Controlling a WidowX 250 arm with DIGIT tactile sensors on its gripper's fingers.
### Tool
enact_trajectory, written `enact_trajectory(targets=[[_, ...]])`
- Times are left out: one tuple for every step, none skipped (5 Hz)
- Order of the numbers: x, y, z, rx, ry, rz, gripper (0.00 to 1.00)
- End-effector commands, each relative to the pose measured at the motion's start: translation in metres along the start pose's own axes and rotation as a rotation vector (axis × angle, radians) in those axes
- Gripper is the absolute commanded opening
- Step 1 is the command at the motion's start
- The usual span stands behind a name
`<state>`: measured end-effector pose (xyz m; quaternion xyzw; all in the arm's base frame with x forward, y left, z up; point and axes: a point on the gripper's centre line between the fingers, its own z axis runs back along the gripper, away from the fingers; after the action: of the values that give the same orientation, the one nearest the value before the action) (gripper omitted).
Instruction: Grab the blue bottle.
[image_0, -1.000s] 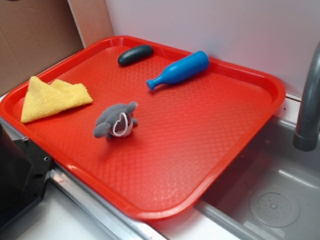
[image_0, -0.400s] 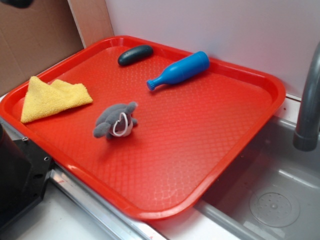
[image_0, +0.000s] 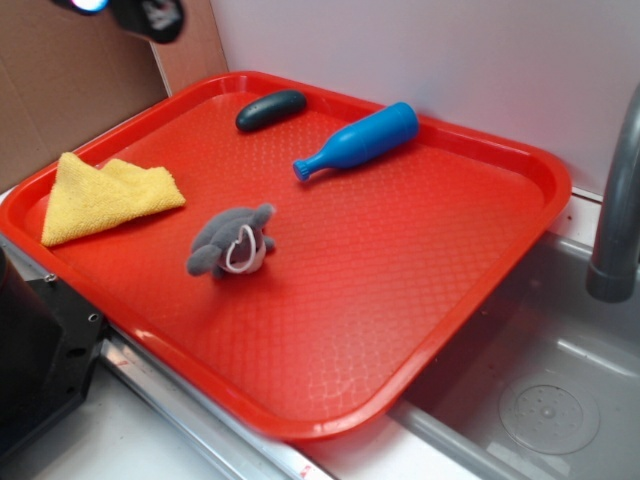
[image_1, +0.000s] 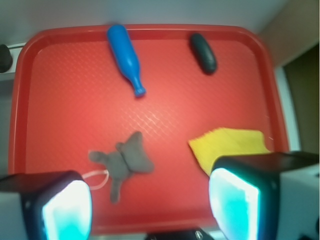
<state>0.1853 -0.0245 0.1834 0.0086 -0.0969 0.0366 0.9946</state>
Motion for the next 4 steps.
enact_trajectory(targets=[[0.060, -0.004, -0.045, 0.012, -0.061, 0.059, 1.00], [0.082, -0.005, -0.071, 0.025, -0.057, 0.062, 1.00], [0.102, -0.010, -0.096, 0.059, -0.054, 0.045, 1.00], [0.115, -0.016, -0.119, 0.069, -0.040, 0.016, 1.00]])
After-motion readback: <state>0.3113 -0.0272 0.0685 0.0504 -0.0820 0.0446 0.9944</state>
